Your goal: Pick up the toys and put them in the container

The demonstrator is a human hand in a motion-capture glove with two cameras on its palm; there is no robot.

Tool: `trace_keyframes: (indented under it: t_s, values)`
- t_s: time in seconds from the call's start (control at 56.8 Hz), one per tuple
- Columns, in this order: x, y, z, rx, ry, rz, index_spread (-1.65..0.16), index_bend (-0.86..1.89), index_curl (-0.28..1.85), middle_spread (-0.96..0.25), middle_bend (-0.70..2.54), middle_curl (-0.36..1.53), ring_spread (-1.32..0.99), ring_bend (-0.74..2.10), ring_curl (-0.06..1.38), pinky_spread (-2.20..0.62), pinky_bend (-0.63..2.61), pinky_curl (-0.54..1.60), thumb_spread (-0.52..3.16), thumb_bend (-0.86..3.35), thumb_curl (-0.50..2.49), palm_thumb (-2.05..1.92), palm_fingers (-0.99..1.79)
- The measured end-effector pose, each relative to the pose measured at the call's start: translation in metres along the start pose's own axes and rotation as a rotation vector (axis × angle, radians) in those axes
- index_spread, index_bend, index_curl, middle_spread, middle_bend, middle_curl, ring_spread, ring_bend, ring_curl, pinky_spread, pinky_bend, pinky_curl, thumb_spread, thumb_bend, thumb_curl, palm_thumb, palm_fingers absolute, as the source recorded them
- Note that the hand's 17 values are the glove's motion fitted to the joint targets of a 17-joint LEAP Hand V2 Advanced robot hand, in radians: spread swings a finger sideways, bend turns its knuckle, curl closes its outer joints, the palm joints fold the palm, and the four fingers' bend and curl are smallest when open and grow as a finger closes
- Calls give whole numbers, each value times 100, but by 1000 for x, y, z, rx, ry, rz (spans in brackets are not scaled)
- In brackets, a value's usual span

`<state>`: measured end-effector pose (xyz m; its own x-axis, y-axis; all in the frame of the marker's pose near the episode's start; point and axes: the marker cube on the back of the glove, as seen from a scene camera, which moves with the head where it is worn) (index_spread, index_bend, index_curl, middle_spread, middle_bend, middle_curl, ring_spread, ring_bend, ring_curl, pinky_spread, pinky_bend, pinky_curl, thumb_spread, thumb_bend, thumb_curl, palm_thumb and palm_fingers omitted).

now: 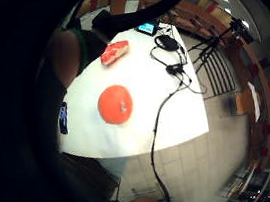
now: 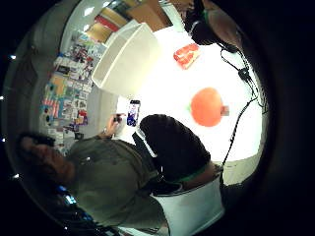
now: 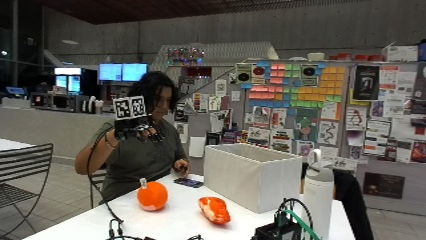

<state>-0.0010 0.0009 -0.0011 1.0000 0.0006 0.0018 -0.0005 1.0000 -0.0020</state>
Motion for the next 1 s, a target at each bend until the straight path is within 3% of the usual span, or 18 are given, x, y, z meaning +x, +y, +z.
trace_keyframes:
  t_s: [0.176,0.422,0.668,0.809,0.915,0.967,1.003]
  values:
    - [2,-4,-6,16,31,10,-30,23,14,-12,21,10,-20,38,14,-1,47,18,92,-4,5,-6,53]
    - [2,-13,8,31,9,10,-38,21,21,-15,20,16,-27,40,16,-1,49,22,116,-4,12,-6,49]
    - [10,-26,128,-145,83,24,-41,20,27,-17,17,21,-26,32,16,0,59,27,113,-4,17,-5,36]
    - [25,-12,213,-258,65,138,-42,17,29,-17,18,23,-15,10,11,4,79,34,103,-5,21,-5,7]
    - [32,-10,236,-165,-43,146,-41,17,28,-16,18,24,-7,11,7,7,92,37,96,-5,24,-5,-6]
    - [23,-11,237,-33,-7,110,-43,28,31,-17,16,24,-6,19,8,6,94,37,104,1,25,4,13]
    - [17,-13,235,58,42,87,-43,31,30,-19,25,26,-11,37,11,-1,85,32,112,5,28,11,50]
